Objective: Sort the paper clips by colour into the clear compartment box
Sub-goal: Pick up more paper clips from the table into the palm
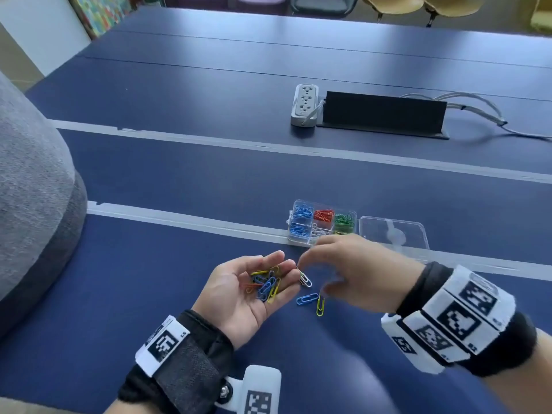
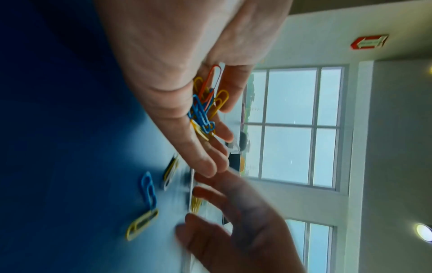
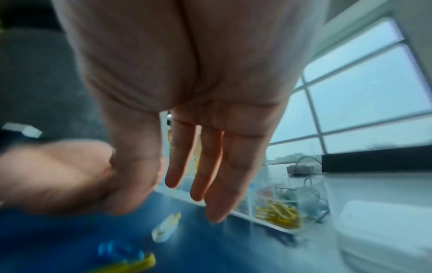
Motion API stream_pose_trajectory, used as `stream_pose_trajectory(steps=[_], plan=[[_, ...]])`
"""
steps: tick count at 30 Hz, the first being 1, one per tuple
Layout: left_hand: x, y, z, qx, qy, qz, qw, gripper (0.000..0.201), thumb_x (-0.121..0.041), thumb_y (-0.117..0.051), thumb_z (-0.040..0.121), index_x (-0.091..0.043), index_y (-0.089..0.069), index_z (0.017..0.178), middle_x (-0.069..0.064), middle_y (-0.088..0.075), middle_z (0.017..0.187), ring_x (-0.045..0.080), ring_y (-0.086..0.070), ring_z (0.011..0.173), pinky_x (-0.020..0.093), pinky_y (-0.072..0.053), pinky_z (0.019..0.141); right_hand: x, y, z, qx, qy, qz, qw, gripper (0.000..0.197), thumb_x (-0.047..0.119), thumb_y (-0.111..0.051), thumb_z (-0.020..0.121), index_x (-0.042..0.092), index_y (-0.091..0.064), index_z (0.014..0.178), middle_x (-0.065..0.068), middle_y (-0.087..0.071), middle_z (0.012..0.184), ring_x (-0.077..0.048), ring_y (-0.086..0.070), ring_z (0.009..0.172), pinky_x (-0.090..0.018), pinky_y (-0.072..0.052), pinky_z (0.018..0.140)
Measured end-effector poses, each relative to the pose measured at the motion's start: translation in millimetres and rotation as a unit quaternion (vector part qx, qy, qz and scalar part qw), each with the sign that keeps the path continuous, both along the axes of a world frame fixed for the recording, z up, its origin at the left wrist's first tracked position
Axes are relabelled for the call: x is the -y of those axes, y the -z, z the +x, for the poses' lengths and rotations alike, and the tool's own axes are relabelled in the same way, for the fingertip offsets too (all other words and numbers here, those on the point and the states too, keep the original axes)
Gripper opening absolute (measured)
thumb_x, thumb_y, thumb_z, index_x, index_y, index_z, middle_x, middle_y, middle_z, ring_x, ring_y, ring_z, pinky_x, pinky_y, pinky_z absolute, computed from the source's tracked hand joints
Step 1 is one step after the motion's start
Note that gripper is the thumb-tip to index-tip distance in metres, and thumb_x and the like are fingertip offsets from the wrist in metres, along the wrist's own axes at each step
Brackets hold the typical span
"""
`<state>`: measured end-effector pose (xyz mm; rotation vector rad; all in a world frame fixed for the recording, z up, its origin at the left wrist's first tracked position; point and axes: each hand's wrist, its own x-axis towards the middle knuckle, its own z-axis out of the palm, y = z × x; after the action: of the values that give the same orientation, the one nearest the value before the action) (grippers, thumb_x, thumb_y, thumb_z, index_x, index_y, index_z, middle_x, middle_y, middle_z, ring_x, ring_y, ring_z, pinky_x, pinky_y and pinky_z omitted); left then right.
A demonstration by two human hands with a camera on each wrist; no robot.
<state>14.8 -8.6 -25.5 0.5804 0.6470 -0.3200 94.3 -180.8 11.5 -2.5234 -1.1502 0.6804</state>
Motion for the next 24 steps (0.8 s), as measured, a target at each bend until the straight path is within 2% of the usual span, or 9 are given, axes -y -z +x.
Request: stream_pose_trajectory(steps=[2,4,7,10,12,17,21,24], plan=[[-9,2,-2,0.007,-0.03,0.011,0.999,0.033,-0.01,-0.047,0.086,0.006,-0.073,0.076,0.023,-0.069,0.088,0.033,-0.07,0.071,0.045,-0.059,0.072,0,8,-3,0.008,-0.074,-0.066,0.995,0.066,0.029,-0.078,0.065,0.027,-0.05,0.125,0.005,-0.047,0.124,-0.014,-0.044,0.111,-0.028,-0.04,0.093],[-15,2,-3,0.016,-0.046,0.015,0.999,0.034,-0.011,-0.046,0.087,0.006,-0.073,0.076,0.023,-0.07,0.087,0.033,-0.071,0.072,0.045,-0.058,0.072,-6,12,-6,0.02,-0.116,-0.094,0.989,0.075,0.031,-0.079,0.064,0.026,-0.044,0.13,0.002,-0.041,0.13,-0.019,-0.04,0.116,-0.034,-0.039,0.097],[-17,2,-1,0.029,-0.051,0.013,0.998,0.035,-0.013,-0.045,0.087,0.006,-0.073,0.076,0.023,-0.07,0.087,0.033,-0.071,0.073,0.046,-0.058,0.074,-17,17,-7,0.055,-0.146,-0.085,0.984,0.055,0.022,-0.071,0.075,0.023,-0.052,0.127,-0.001,-0.045,0.125,-0.023,-0.046,0.111,-0.035,-0.043,0.091],[-15,3,1,0.031,-0.052,0.012,0.998,0.038,-0.014,-0.044,0.089,0.006,-0.073,0.076,0.023,-0.07,0.086,0.033,-0.071,0.073,0.046,-0.057,0.075,-23,18,-3,0.057,-0.158,-0.077,0.983,0.03,0.019,-0.06,0.084,0.018,-0.063,0.115,-0.002,-0.053,0.116,-0.025,-0.054,0.104,-0.037,-0.046,0.086],[-13,4,1,0.032,-0.052,0.011,0.998,0.038,-0.014,-0.044,0.089,0.006,-0.073,0.076,0.022,-0.07,0.086,0.033,-0.071,0.073,0.046,-0.057,0.075,-22,17,-1,0.052,-0.154,-0.064,0.985,0.022,0.017,-0.054,0.087,0.017,-0.067,0.105,-0.003,-0.058,0.109,-0.027,-0.058,0.097,-0.036,-0.048,0.081],[-8,8,3,0.024,-0.061,0.008,0.998,0.035,-0.013,-0.045,0.088,0.006,-0.073,0.078,0.021,-0.07,0.086,0.033,-0.071,0.074,0.044,-0.059,0.073,-23,16,-1,0.058,-0.116,-0.058,0.99,0.018,0.013,-0.052,0.081,0.018,-0.064,0.093,-0.004,-0.064,0.093,-0.026,-0.058,0.086,-0.031,-0.046,0.071],[-6,8,4,0.018,-0.073,0.013,0.997,0.031,-0.013,-0.045,0.089,0.006,-0.069,0.085,0.021,-0.07,0.084,0.032,-0.071,0.072,0.042,-0.06,0.071,-24,20,0,0.047,-0.054,-0.048,0.996,0.015,0.014,-0.057,0.074,0.022,-0.057,0.086,0.0,-0.063,0.081,-0.022,-0.048,0.073,-0.024,-0.033,0.063],[-5,7,4,0.02,-0.07,0.02,0.997,0.03,-0.014,-0.044,0.089,0.005,-0.067,0.089,0.02,-0.07,0.083,0.03,-0.07,0.071,0.041,-0.06,0.071,-23,22,1,0.04,-0.028,-0.047,0.998,0.02,0.015,-0.058,0.071,0.023,-0.058,0.089,-0.001,-0.064,0.083,-0.022,-0.047,0.073,-0.022,-0.032,0.063]])
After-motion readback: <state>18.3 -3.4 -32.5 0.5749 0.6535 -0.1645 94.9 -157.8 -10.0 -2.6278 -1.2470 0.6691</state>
